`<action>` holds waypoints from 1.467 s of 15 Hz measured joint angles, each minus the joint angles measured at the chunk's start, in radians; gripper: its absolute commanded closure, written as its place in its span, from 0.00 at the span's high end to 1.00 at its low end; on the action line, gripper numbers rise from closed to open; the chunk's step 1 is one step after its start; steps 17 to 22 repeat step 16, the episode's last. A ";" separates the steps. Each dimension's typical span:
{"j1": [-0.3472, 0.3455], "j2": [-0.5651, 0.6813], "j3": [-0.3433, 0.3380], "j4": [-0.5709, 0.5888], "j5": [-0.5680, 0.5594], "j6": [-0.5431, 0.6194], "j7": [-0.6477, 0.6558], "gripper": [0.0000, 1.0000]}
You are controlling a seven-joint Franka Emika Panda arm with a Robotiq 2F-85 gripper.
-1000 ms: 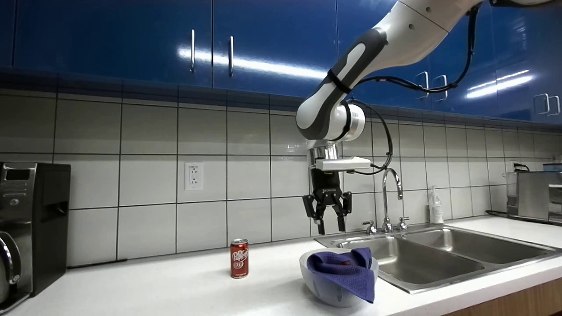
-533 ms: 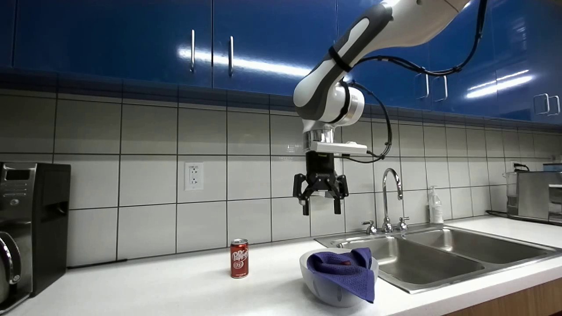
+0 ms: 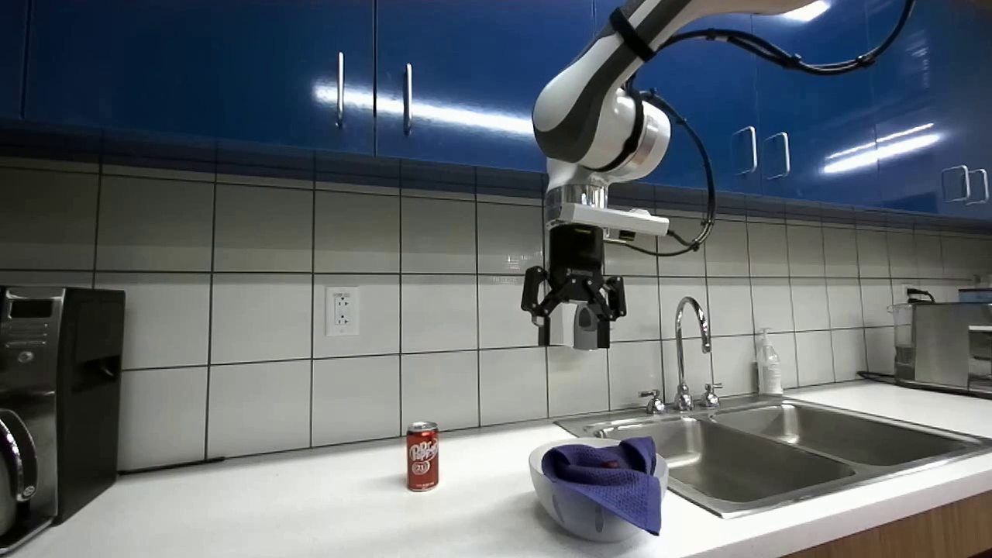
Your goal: Put the blue towel in the clear bowl.
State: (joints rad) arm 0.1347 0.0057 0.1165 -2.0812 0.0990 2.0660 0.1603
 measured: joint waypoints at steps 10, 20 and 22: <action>0.012 -0.271 0.018 -0.247 0.023 -0.003 0.016 1.00; 0.013 -0.381 0.033 -0.323 0.038 -0.047 0.071 1.00; 0.013 -0.381 0.033 -0.323 0.038 -0.047 0.071 1.00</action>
